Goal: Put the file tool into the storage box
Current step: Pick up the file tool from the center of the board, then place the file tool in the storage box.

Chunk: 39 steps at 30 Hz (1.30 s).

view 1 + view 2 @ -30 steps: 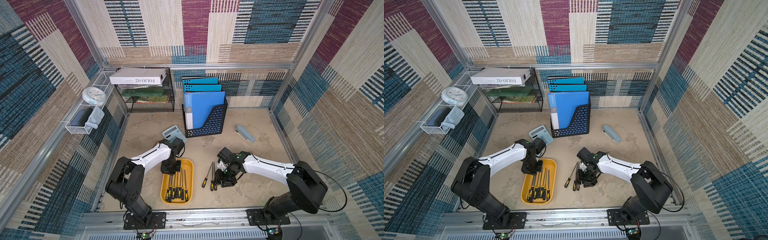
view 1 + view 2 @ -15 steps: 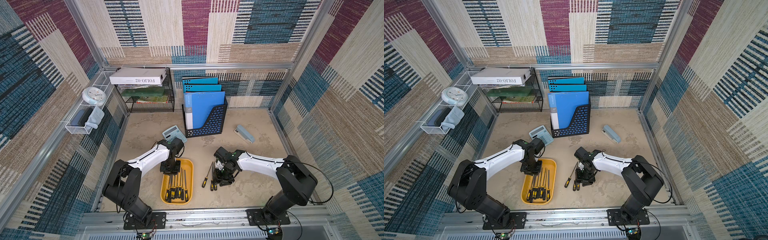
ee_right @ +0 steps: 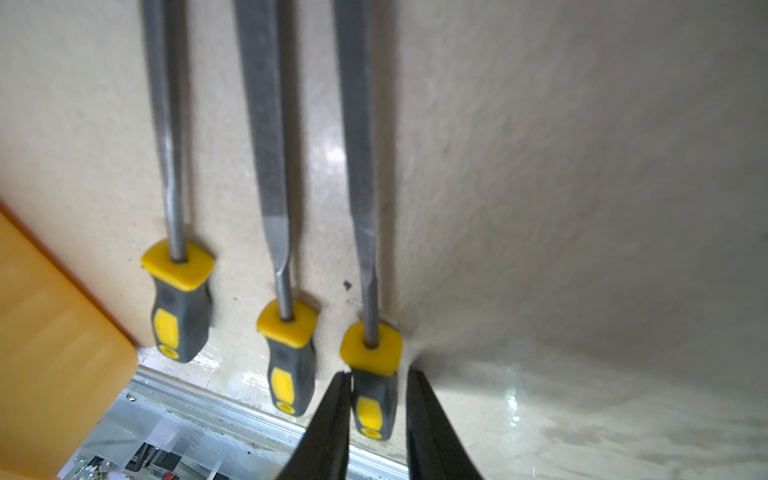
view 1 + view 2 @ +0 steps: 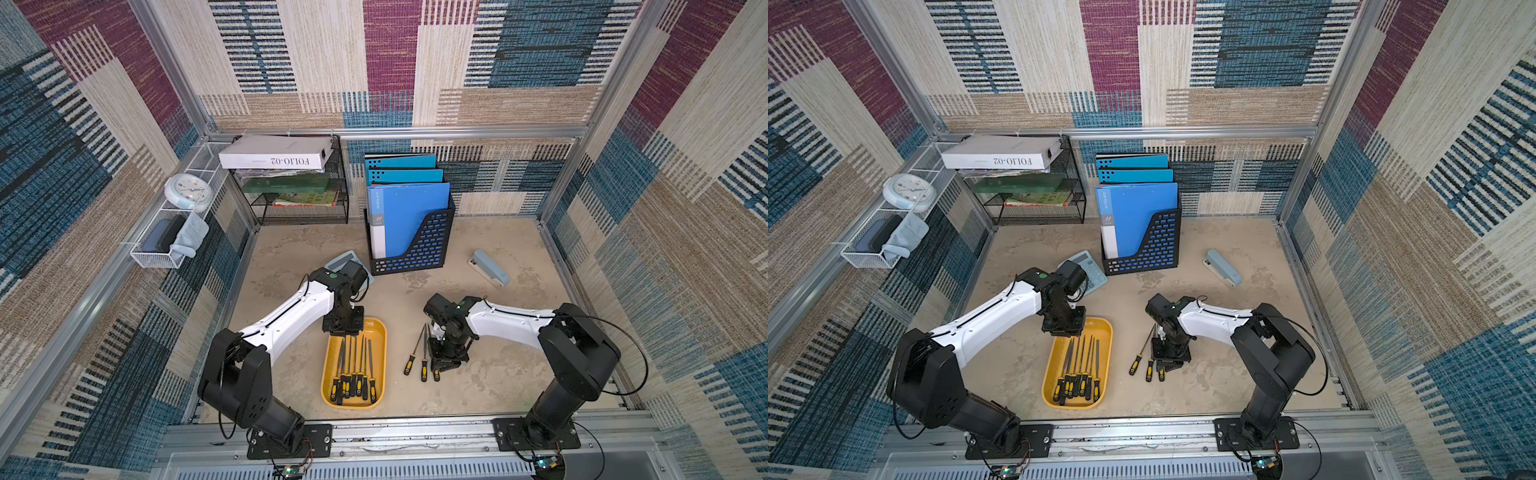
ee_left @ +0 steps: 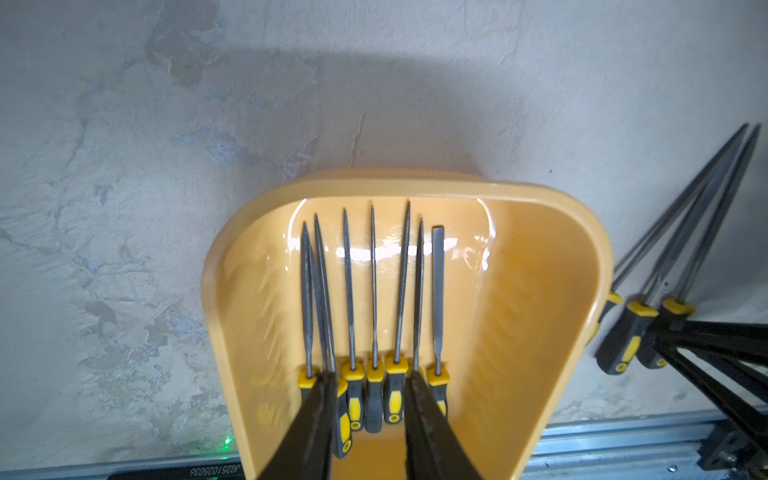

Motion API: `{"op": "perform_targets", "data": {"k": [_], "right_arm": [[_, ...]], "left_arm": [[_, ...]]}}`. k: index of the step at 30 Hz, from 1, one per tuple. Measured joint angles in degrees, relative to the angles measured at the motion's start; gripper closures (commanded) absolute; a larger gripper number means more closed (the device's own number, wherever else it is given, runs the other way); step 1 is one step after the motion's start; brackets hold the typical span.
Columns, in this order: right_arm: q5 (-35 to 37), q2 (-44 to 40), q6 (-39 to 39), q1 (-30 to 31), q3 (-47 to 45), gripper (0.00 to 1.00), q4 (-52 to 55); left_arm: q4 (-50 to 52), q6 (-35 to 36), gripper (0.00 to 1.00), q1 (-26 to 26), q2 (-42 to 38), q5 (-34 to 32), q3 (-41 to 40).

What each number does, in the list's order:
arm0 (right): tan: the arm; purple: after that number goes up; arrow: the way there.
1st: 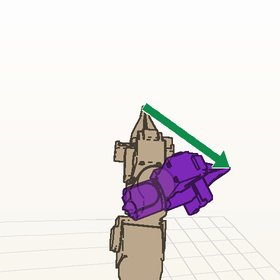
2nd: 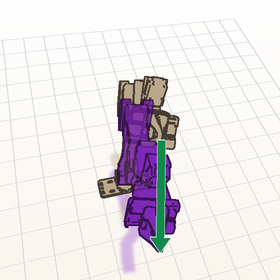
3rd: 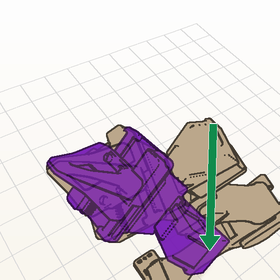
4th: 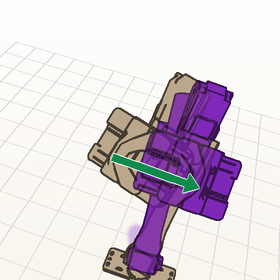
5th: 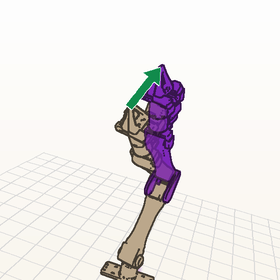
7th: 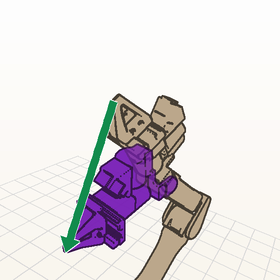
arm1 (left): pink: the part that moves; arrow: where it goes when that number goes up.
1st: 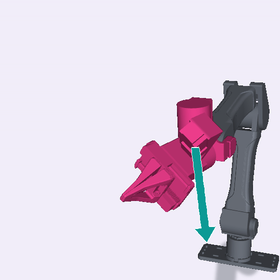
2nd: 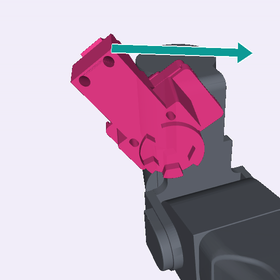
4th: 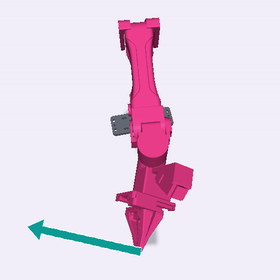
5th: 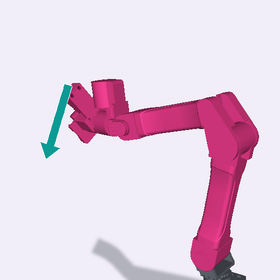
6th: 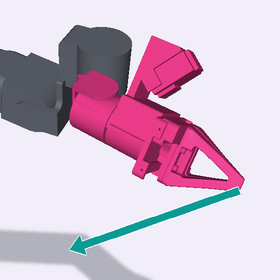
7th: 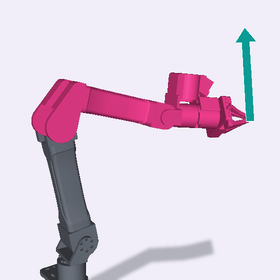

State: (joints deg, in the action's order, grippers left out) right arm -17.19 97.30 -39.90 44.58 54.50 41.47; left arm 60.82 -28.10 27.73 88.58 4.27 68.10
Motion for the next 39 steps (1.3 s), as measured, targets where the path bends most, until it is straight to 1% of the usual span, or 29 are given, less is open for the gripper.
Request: {"op": "perform_targets", "data": {"k": [5, 7, 10, 15, 20, 23, 27, 33, 39], "right_arm": [[0.42, 0.11, 0.57, 0.04, -0.02, 0.88, 0.24], [0.9, -0.17, 1.09, 0.22, 0.39, 0.91, 0.72], [3.5, -2.19, 2.47, 0.57, 1.22, 0.93, 2.43], [2.97, -7.1, 5.51, 0.61, 2.73, 0.93, 2.47], [-2.05, -11.58, 6.51, 1.25, 1.62, 0.93, -0.26], [-5.03, -13.0, 6.23, 1.51, 1.36, 0.93, -2.84], [-8.07, -13.35, 5.75, 1.95, 1.95, 0.93, -5.84], [-11.04, -12.46, 4.61, 3.02, 2.86, 0.93, -8.81], [-12.52, -11.32, 3.45, 3.98, 3.1, 0.93, -10.75]], "left_arm": [[0.79, -0.22, 0.67, 0.0, -0.07, 0.42, 0.81], [1.14, -0.24, 0.67, 0.0, -0.35, 1.16, 1.84], [1.4, -0.39, 0.66, 0.02, -1.33, 2.21, 3.87], [1.62, -1.6, 0.64, 0.04, -1.84, 6.69, 7.58], [-0.37, -4.96, 0.62, 0.48, -1.18, 13.7, 9.97], [-2.93, -7.87, 0.62, 1.03, -0.5, 18.05, 10.12], [-6.16, -11.04, 0.62, 2.21, 0.83, 21.66, 10.14], [-9.29, -13.99, 0.61, 3.52, 2.91, 23.87, 10.12], [-10.8, -15.67, 0.61, 5.11, 4.74, 23.91, 10.16]]}}
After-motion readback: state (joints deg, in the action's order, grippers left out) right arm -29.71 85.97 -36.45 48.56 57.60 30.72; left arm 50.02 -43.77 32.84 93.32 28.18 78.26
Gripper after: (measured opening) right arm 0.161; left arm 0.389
